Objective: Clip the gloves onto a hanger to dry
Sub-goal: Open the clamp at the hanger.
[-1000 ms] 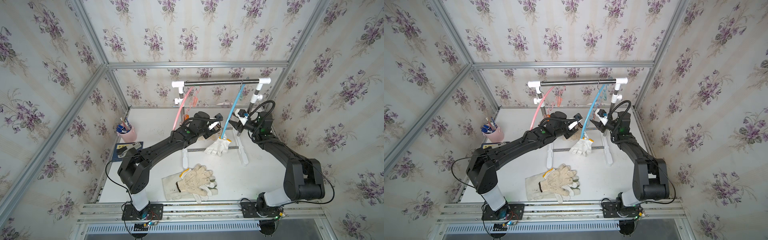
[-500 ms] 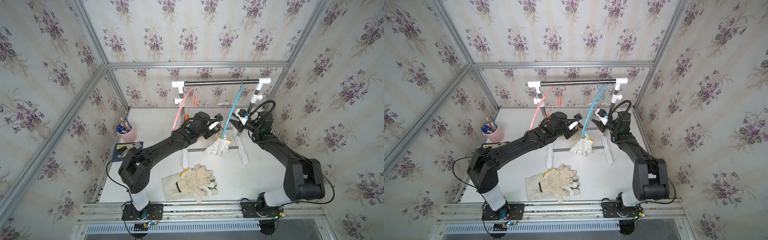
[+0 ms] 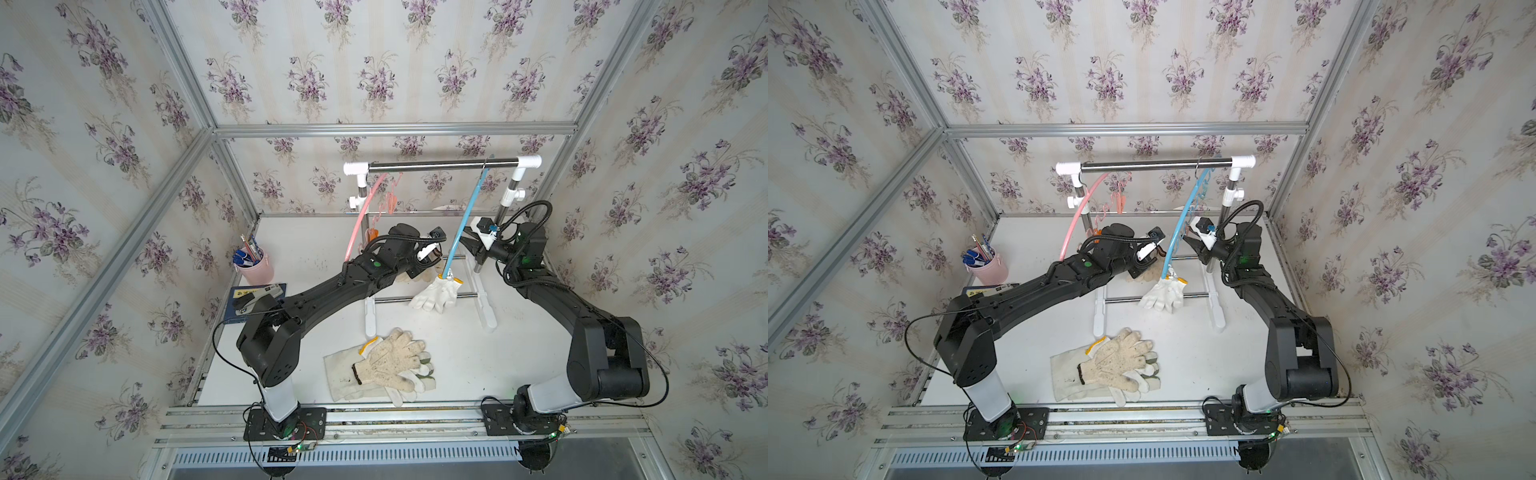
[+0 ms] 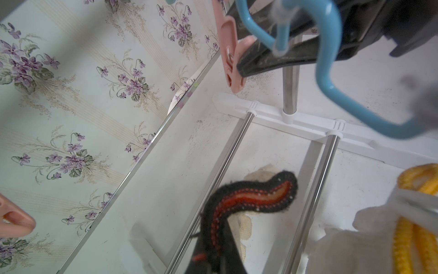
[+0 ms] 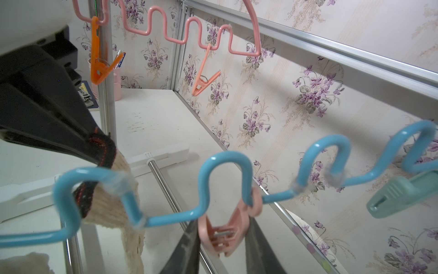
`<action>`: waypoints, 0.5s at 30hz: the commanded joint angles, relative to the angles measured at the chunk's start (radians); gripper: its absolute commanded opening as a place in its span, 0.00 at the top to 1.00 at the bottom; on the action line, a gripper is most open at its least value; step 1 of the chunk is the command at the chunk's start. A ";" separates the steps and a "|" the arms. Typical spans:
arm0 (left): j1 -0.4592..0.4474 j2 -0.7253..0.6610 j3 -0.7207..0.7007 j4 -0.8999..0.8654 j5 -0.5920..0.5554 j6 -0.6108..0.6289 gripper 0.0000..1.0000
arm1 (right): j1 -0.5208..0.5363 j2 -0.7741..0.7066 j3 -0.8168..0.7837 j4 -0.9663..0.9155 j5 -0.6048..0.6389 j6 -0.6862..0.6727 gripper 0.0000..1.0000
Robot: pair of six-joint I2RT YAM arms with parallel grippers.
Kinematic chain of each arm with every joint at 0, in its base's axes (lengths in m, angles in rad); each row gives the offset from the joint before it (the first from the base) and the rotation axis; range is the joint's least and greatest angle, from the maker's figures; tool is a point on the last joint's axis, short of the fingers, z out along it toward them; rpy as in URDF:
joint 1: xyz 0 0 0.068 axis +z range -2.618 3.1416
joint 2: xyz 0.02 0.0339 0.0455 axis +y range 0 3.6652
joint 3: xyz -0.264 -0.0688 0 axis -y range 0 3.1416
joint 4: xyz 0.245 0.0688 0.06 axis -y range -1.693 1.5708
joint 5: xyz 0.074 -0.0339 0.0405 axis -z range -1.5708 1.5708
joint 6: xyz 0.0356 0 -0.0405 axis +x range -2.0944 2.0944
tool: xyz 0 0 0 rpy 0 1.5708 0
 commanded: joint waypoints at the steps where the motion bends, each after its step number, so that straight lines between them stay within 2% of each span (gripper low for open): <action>1: 0.001 -0.002 0.011 0.023 -0.008 -0.007 1.00 | 0.002 -0.002 0.000 0.033 -0.023 0.006 0.73; 5: 0.001 0.002 0.022 0.021 -0.005 -0.006 1.00 | 0.002 -0.006 -0.002 0.031 -0.025 0.008 0.79; 11: 0.001 0.021 0.037 0.041 0.012 0.011 1.00 | 0.002 -0.011 -0.003 0.034 -0.026 0.018 0.79; 15: 0.001 0.052 0.030 0.106 0.068 0.023 1.00 | 0.002 -0.021 -0.001 0.040 -0.031 0.028 0.79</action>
